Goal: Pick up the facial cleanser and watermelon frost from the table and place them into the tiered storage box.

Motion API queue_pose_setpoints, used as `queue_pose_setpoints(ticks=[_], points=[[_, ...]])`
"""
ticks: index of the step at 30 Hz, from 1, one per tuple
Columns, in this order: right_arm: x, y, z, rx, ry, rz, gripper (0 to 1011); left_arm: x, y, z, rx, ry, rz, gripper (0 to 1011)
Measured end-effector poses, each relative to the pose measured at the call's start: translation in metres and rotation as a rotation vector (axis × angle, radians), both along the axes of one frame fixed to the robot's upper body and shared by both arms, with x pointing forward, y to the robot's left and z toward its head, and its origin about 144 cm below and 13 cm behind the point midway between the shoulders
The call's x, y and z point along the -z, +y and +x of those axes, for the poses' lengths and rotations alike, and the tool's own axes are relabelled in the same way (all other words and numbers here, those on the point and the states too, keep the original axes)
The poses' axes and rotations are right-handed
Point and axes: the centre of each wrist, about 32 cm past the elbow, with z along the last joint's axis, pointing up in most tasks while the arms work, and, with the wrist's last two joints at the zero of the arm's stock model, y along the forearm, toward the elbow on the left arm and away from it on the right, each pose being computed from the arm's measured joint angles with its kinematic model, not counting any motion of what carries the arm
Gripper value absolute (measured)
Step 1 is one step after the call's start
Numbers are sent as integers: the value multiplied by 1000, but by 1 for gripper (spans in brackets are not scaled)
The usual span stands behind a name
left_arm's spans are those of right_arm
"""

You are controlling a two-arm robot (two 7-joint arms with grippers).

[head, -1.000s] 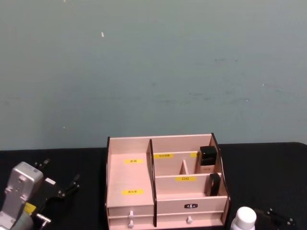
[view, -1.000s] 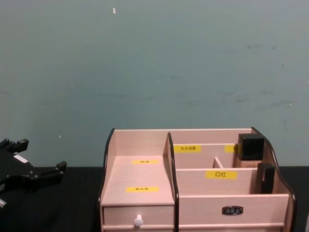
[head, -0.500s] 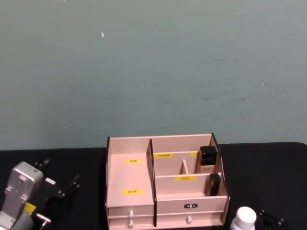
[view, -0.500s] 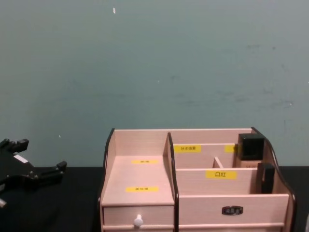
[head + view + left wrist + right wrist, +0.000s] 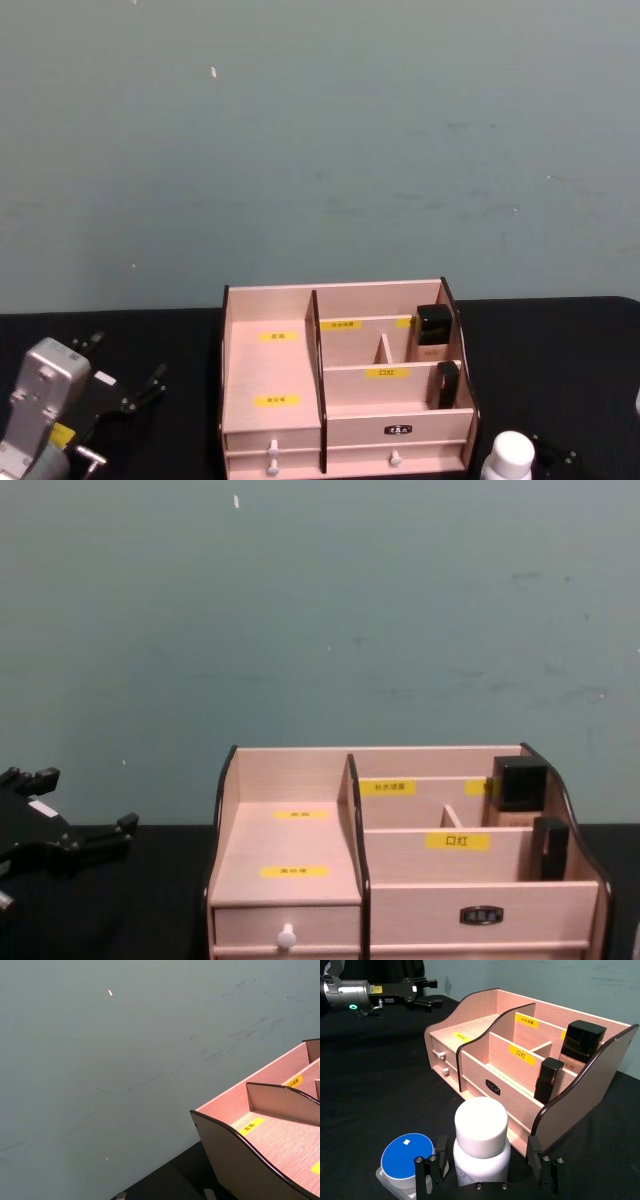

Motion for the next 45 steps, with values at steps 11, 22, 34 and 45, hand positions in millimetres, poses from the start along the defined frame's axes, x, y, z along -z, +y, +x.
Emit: queue_pose_setpoints(ticks=[11,22,34,45], points=[[2,4,6,-14,21,-1,1002,0,0,0,0,0,0,1001],[1,3,6,-13,19,0,1002,0,0,0,0,0,0,1001],[1,3,5,-11,17,0,996,0,0,0,0,0,0,1001],[1,3,5,-10,15,1,719,0,0,0,0,0,0,1001]])
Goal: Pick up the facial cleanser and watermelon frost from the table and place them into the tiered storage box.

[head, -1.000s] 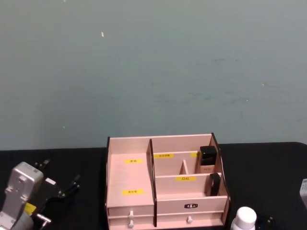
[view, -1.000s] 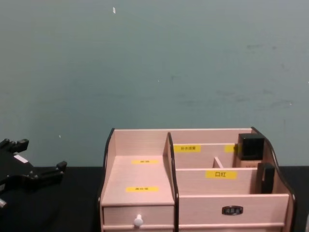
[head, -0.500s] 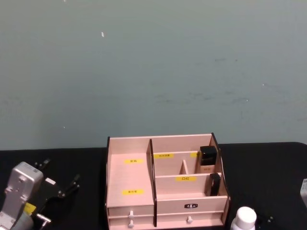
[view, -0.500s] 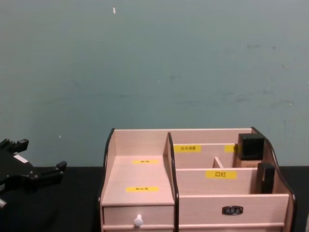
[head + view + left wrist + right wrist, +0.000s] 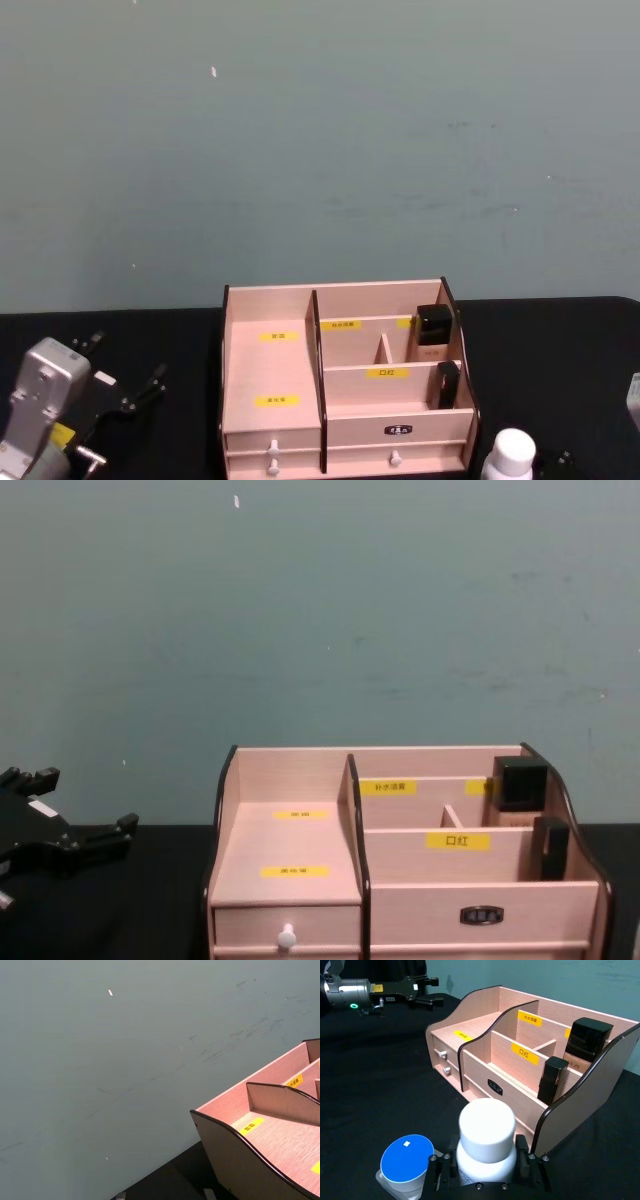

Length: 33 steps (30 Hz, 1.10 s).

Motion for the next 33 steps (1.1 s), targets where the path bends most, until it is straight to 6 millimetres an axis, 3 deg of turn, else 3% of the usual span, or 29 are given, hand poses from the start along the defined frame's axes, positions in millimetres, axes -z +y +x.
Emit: queue_pose_setpoints(ticks=[6,33], points=[[0,0,0,0,0,0,594,0,0,0,0,0,0,1001],[-8,-2,-2,-19,-19,24,594,0,0,0,0,0,0,1001]])
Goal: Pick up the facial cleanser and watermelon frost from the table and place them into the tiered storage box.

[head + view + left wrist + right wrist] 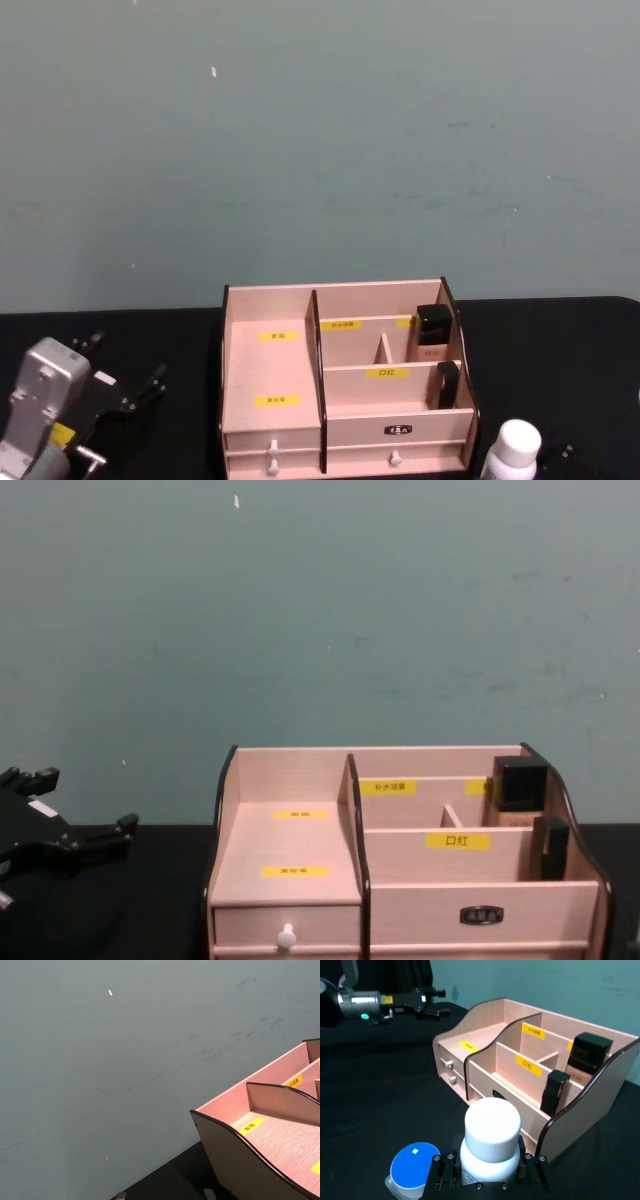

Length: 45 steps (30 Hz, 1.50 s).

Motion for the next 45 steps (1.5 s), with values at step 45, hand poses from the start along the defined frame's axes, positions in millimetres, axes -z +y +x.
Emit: queue_pose_setpoints(ticks=[45], points=[[-70,42,87,-77,-185,126,594,0,0,0,0,0,0,1001]])
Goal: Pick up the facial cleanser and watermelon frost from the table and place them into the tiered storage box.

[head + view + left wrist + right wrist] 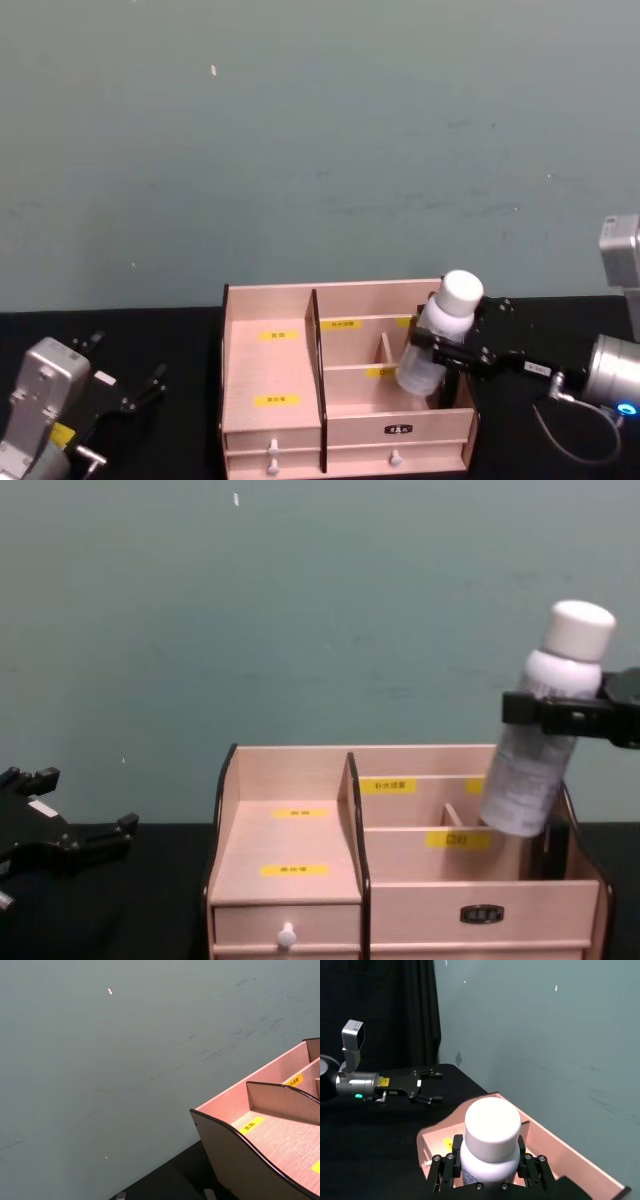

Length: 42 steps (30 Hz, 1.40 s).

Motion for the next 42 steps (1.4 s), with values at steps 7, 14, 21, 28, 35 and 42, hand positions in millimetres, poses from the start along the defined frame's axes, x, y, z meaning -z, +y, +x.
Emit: queue_pose_setpoints(ticks=[7,14,21,28,35,42], points=[[-5,11,12,-2,-7,11,594,0,0,0,0,0,0,1001],[-6,22,27,5,-9,1,594,0,0,0,0,0,0,1001],[-6,31,39,13,-12,-17,594,0,0,0,0,0,0,1001],[-4,42,48,18,-4,-33,594,0,0,0,0,0,0,1001],[-1,56,54,24,6,-45,594,0,0,0,0,0,0,1001],[4,65,57,48,8,-52,594,0,0,0,0,0,0,1001]])
